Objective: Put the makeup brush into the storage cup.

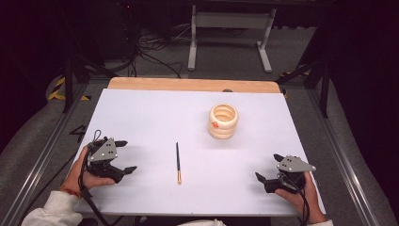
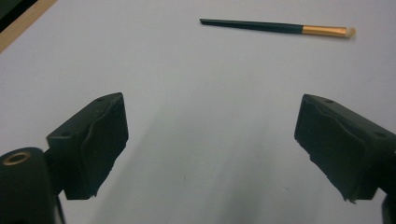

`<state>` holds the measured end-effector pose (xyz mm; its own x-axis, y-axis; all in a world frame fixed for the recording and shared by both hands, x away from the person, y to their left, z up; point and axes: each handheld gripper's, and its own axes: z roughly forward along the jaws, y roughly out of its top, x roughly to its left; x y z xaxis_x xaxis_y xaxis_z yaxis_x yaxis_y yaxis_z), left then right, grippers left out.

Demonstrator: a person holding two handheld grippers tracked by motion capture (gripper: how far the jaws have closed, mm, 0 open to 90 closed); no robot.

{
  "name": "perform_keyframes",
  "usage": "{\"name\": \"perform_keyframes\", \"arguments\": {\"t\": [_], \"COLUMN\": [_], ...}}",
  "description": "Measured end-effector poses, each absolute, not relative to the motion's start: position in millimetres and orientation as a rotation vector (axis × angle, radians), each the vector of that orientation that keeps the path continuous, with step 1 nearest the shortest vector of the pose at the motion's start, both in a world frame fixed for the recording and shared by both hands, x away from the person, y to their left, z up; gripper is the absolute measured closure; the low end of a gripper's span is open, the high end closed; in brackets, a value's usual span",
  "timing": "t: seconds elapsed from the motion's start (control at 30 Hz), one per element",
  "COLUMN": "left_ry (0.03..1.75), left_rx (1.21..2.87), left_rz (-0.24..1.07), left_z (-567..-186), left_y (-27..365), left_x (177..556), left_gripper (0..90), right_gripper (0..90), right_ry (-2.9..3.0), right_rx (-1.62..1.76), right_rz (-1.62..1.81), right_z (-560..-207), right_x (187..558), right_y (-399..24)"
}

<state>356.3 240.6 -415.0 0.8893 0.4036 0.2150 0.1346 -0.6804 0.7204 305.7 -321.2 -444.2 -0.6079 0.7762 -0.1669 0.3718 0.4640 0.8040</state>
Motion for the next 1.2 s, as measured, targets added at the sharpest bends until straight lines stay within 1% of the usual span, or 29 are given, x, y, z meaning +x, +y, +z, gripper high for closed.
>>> {"name": "perform_keyframes", "arguments": {"t": [0.07,0.2,0.3,0.33,0.53,0.63,0.8,0.87,0.93,0.97,1.03,1.2], "left_ry": [0.348,0.286,0.210,0.181,0.023,-0.078,-0.233,-0.271,-0.302,-0.313,-0.346,-0.405], "left_rx": [2.339,2.358,2.393,2.409,2.511,2.552,2.621,2.637,2.643,2.648,2.666,2.696], "left_rz": [0.472,0.461,0.459,0.461,0.408,0.381,0.321,0.310,0.292,0.290,0.269,0.242], "left_z": [-409,-399,-394,-393,-387,-385,-386,-387,-388,-389,-393,-402], "left_y": [235,224,213,208,172,151,119,108,101,98,91,79], "left_x": [356,357,358,359,364,366,369,371,371,371,370,370], "left_gripper": [12.1,13.9,20.1,21.7,24.8,28.4,35.0,35.4,40.0,40.8,45.9,51.1], "right_gripper": [6.2,6.3,6.3,6.3,6.4,6.4,6.4,6.4,6.4,6.4,6.4,6.4], "right_ry": [2.197,2.193,2.197,2.198,2.193,2.192,2.198,2.198,2.196,2.196,2.196,2.203], "right_rx": [0.951,0.944,0.944,0.944,0.944,0.942,0.943,0.946,0.948,0.947,0.946,0.940], "right_rz": [1.017,1.022,1.015,1.010,1.022,1.019,1.016,1.016,1.018,1.020,1.020,1.018], "right_z": [-444,-442,-443,-443,-442,-442,-443,-443,-443,-443,-442,-443], "right_x": [305,305,305,305,304,304,305,305,304,304,304,304], "right_y": [-321,-319,-319,-319,-320,-320,-319,-320,-320,-320,-320,-320]}}
